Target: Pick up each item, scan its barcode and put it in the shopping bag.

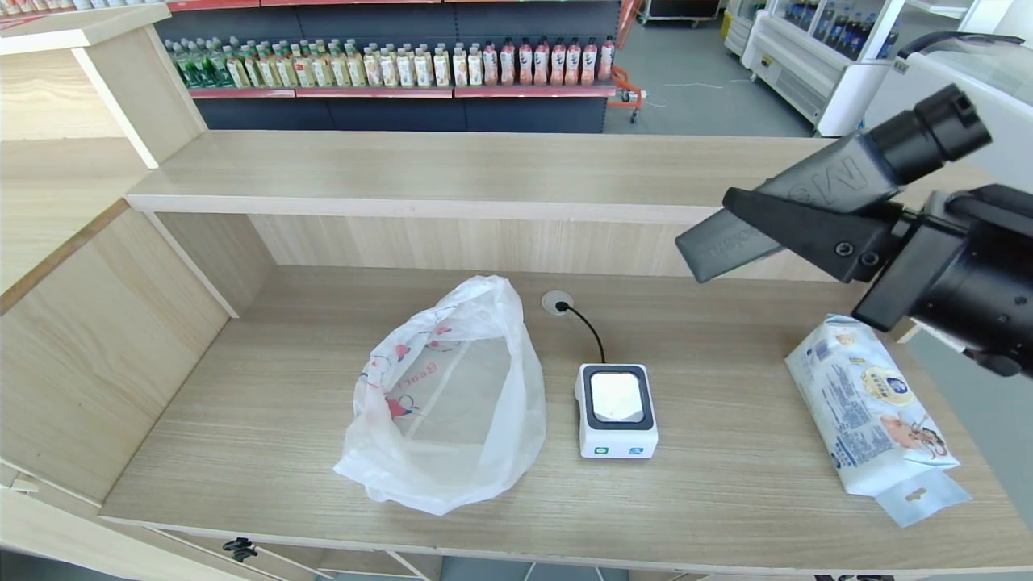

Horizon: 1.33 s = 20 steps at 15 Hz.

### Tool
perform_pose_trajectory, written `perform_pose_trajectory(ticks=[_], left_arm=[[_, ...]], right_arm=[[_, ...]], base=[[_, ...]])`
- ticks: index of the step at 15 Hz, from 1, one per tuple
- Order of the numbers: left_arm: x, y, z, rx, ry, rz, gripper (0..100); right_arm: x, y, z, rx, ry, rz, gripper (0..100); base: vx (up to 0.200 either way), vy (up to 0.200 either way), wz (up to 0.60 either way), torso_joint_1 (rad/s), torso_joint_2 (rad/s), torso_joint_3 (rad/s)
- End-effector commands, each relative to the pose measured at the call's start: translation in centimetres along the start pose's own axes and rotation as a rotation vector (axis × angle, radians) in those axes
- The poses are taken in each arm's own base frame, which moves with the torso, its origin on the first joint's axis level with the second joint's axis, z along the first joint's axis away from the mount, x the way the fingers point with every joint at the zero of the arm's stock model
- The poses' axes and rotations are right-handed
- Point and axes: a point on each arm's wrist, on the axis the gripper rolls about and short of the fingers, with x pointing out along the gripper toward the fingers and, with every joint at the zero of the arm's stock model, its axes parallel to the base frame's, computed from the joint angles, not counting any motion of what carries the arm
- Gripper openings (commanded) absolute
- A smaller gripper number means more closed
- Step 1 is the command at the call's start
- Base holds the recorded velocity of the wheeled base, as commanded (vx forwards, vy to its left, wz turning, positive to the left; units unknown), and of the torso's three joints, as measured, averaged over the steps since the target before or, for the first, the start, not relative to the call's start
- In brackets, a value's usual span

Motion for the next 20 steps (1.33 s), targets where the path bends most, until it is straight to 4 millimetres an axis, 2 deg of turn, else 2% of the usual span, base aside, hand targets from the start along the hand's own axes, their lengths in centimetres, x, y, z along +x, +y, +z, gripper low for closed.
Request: perform_pose_trajectory(ticks=[1,3,5,10,14,20], left_arm=[[0.0,0.0,0.0,0.0,0.0,0.0,100],[0.0,0.0,0.0,0.0,0.0,0.0,100],[0.0,0.0,0.0,0.0,0.0,0.0,100],[0.0,0.0,0.0,0.0,0.0,0.0,100],[0.0,0.0,0.0,0.0,0.0,-0.001,100],[0.0,0.0,0.0,0.0,0.0,0.0,100]], right_arm=[[-0.7,-1.9,-1.7,0.141,0.075,-0.116,0],[-1.1,-2.8,-3.1,0.256,0.123,-0.172,0],[-1.7,-3.1,-5.3,0.446,0.185,-0.222,0],[-0.8,-5.3,-8.0,0.719,0.24,-0.367,0],[0.9,-6.1,-9.2,1.016,0.335,-0.484,0],[4.2,-7.5,-11.6,1.234,0.415,-0.622,0]], base=[[0.0,0.0,0.0,0.0,0.0,0.0],[0.0,0.0,0.0,0.0,0.0,0.0],[0.0,0.0,0.0,0.0,0.0,0.0],[0.0,0.0,0.0,0.0,0.0,0.0],[0.0,0.0,0.0,0.0,0.0,0.0],[0.0,0.0,0.0,0.0,0.0,0.0]])
